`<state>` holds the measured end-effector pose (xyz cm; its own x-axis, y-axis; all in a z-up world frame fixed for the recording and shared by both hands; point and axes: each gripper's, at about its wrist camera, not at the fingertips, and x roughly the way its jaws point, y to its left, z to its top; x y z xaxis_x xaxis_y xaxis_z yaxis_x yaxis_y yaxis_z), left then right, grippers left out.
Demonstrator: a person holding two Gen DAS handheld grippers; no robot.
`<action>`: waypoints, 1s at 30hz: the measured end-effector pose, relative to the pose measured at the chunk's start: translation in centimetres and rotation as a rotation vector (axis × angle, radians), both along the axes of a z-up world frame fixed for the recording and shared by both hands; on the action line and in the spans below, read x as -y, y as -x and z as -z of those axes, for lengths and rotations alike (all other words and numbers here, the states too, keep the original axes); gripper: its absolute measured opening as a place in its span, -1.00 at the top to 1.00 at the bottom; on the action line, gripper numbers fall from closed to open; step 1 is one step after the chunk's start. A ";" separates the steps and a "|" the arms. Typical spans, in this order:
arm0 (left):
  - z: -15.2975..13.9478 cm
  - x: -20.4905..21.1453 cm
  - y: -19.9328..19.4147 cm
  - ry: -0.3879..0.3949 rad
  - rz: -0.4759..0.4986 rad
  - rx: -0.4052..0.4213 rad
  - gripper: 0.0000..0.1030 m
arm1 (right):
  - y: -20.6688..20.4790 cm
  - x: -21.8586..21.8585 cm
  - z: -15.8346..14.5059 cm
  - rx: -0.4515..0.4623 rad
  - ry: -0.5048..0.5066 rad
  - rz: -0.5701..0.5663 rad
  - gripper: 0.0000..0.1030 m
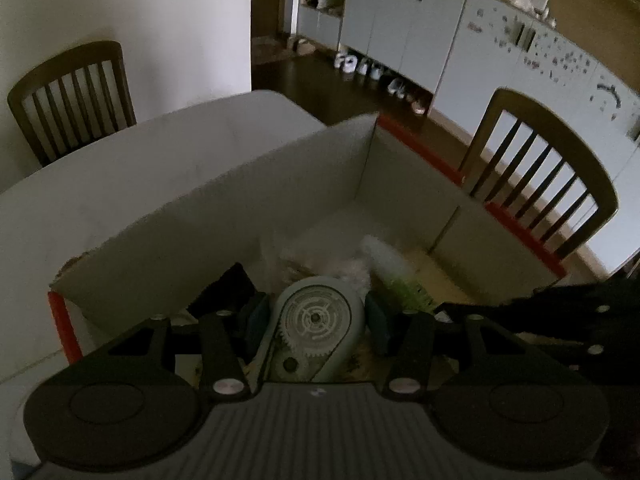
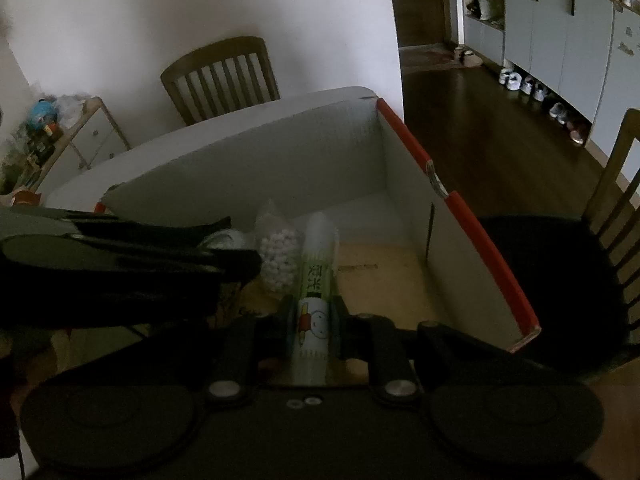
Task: Organize objects
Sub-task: 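Open both tools to drop the tape dispenser and glue stick in the shoebox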
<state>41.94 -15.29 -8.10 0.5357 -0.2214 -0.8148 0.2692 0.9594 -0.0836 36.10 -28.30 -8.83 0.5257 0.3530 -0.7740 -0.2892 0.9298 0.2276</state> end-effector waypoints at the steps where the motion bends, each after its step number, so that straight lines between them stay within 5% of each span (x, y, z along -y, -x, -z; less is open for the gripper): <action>1: 0.2 0.1 -0.1 -0.002 0.000 -0.006 0.01 | 0.1 0.0 0.0 0.001 0.002 -0.005 0.67; 14: 1.9 -0.2 -0.6 -0.009 -0.019 -0.069 -0.01 | 0.4 0.5 -0.6 0.005 -0.011 -0.056 0.63; 30: -0.2 -2.5 2.2 0.076 -0.064 0.010 -0.24 | 2.0 1.7 -2.0 0.010 -0.045 -0.050 0.49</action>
<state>39.73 -12.75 -7.95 0.5587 -0.2475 -0.7916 0.2084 0.9657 -0.1548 34.11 -29.96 -6.86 0.5140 0.4137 -0.7514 -0.3376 0.9029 0.2662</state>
